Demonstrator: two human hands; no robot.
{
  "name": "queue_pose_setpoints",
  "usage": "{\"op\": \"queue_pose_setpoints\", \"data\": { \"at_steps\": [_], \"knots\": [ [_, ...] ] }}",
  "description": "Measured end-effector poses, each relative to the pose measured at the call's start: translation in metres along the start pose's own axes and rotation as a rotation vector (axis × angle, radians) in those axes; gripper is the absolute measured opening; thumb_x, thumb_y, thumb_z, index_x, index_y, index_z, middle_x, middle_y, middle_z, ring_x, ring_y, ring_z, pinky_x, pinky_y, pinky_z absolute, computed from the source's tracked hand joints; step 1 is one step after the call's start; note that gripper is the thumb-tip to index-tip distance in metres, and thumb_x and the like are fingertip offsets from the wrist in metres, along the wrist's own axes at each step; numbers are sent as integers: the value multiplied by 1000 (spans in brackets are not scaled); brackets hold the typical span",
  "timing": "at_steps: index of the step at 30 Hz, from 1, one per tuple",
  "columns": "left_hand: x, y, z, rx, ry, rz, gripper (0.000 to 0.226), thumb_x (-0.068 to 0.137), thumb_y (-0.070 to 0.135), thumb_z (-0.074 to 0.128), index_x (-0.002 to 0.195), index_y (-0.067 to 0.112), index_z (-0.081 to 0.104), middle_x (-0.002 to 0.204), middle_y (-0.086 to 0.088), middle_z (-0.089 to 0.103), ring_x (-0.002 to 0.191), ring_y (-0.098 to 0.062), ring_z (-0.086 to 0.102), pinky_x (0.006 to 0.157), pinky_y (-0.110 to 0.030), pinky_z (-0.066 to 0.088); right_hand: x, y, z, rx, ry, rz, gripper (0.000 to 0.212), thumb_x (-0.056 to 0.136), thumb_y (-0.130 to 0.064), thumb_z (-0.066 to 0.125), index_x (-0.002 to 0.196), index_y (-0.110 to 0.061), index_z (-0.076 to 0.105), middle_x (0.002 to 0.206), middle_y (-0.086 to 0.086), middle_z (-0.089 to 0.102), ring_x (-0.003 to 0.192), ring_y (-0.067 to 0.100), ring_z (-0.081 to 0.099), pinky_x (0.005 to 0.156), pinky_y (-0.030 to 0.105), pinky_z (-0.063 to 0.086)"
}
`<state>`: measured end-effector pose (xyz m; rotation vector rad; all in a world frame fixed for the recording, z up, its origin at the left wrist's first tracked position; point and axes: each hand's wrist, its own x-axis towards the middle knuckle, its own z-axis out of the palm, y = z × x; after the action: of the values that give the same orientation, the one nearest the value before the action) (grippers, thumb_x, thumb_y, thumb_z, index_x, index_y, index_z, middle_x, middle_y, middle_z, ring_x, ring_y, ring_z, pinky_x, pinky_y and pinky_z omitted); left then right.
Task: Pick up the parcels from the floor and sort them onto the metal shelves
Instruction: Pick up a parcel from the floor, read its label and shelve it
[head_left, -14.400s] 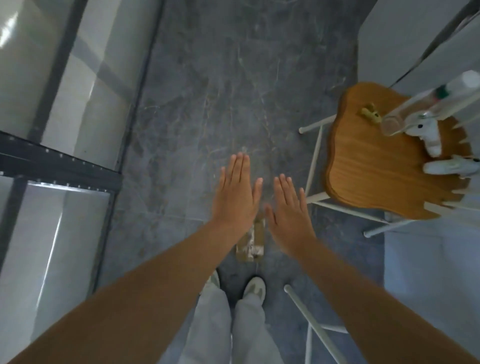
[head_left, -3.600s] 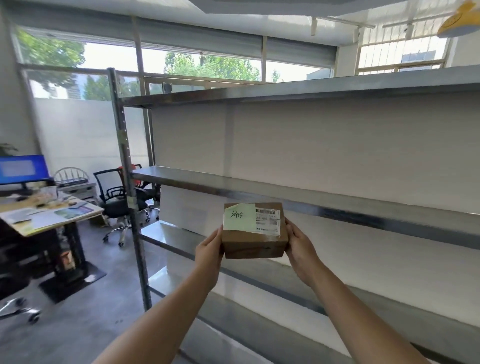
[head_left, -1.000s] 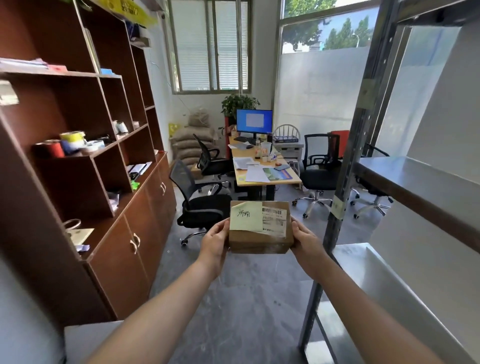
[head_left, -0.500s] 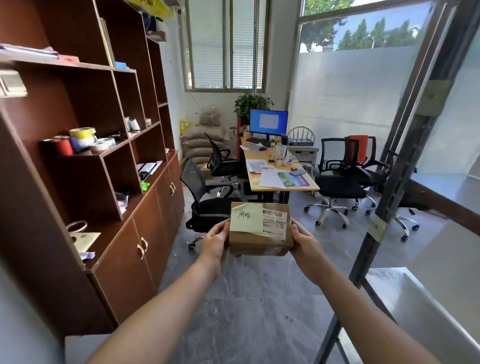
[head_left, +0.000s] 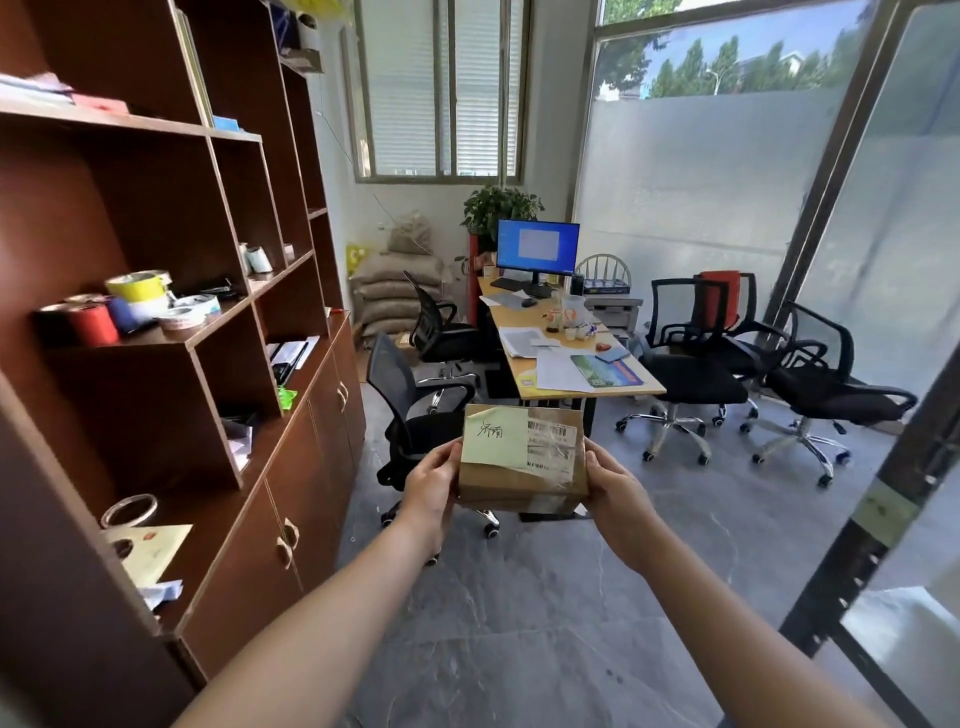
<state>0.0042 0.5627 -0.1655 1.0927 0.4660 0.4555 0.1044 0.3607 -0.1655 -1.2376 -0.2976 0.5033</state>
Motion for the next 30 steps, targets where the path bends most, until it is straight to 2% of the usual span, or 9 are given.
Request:
{"op": "queue_pose_setpoints", "data": {
  "at_steps": [4,11,15,19,21,23,25,27,30],
  "knots": [
    [26,2,-11,26,-25,-12,17,101,22,56,111,18,69,103,-7,75,87,-21,67,68,-32,51,19,8,12,6,13,7,39,107,-18,35,142,-18,52,131,11,66,122,29,60,87,35,48],
    [71,-3,-9,48,-53,-38,15,102,21,56,107,19,70,95,-4,76,81,-21,67,74,-36,50,56,13,12,10,64,3,38,107,-18,35,141,-20,52,131,9,66,123,28,60,85,36,50],
    [98,-7,-2,54,-64,-49,22,101,23,57,117,15,69,103,-8,76,91,-26,67,85,-44,48,83,12,5,1,83,10,38,107,-20,34,139,-24,54,129,7,68,119,26,62,82,37,51],
    [131,-7,12,49,-73,-66,17,101,22,56,109,19,70,101,-6,76,90,-25,68,82,-40,51,114,8,-3,-9,98,8,37,108,-22,32,134,-26,58,126,6,70,117,25,63,82,36,51],
    [149,-8,22,41,-88,-69,17,102,23,56,110,19,70,100,-6,76,89,-25,68,82,-43,52,131,6,-8,-9,113,-2,37,108,-25,32,135,-23,57,126,8,69,116,26,64,79,32,52],
    [166,-10,34,45,-95,-73,19,102,23,56,114,16,69,101,-7,76,90,-25,68,83,-45,53,149,3,-17,-8,131,-2,38,108,-27,33,137,-20,56,126,9,69,118,28,64,83,35,53],
    [183,-13,47,58,-89,-84,18,102,23,56,113,17,69,103,-8,75,88,-24,68,78,-41,55,166,-2,-26,-11,139,-1,38,108,-28,35,137,-20,56,125,8,70,119,29,64,88,39,53],
    [201,-14,62,62,-83,-89,17,101,23,58,111,18,70,105,-10,75,89,-25,68,74,-38,54,182,-10,-38,-16,142,-11,38,107,-28,36,138,-19,55,123,8,71,113,28,66,83,39,55],
    [227,-17,86,59,-103,-76,23,100,20,58,119,11,68,108,-11,75,95,-27,67,76,-39,53,203,-23,-56,-20,154,-28,37,107,-27,36,137,-18,56,122,9,71,106,23,68,70,30,57]
  ]
}}
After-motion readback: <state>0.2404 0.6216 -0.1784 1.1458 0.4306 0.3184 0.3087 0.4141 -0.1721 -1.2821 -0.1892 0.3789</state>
